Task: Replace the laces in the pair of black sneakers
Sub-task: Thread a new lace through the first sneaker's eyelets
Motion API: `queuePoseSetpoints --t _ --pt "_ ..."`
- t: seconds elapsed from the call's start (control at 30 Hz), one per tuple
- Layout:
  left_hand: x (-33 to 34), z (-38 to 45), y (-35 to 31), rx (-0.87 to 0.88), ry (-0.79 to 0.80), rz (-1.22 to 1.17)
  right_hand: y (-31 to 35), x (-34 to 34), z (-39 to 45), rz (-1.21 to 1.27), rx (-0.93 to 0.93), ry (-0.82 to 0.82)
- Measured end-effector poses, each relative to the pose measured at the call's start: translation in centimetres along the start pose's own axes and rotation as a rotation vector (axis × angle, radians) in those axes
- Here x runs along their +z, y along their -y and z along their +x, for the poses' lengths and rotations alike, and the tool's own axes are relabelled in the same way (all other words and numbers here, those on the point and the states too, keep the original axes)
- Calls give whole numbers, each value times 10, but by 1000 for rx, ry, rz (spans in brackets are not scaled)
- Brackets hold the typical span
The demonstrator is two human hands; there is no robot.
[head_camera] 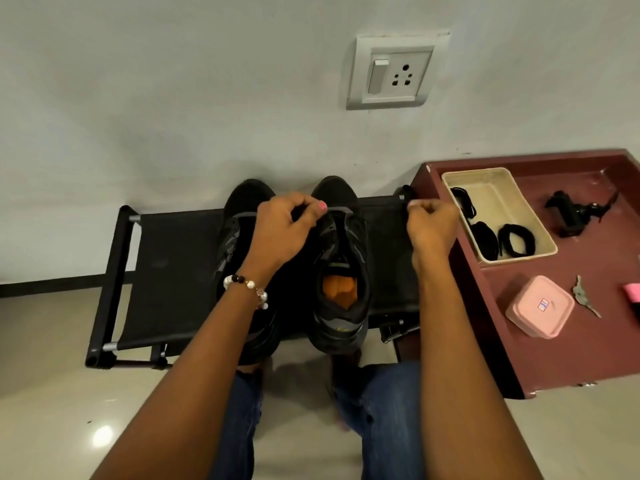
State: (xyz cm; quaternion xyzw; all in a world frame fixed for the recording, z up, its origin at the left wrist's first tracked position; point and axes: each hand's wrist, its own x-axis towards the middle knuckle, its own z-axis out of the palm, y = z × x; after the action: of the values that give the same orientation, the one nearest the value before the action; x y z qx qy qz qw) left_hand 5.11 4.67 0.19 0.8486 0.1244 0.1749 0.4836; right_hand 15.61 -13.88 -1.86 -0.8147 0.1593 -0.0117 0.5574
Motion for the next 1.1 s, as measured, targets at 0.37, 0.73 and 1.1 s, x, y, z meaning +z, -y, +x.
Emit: queuePoseSetpoints --t 0.37,0.73,1.1 --pt "9 9 -12 -3 55 47 25 9 -26 -60 -479 498" --pt "-14 19 2 -20 37 97 -2 -29 10 -107 -1 -167" --pt "4 17 -8 -234 92 -230 30 19 -33 35 -461 672"
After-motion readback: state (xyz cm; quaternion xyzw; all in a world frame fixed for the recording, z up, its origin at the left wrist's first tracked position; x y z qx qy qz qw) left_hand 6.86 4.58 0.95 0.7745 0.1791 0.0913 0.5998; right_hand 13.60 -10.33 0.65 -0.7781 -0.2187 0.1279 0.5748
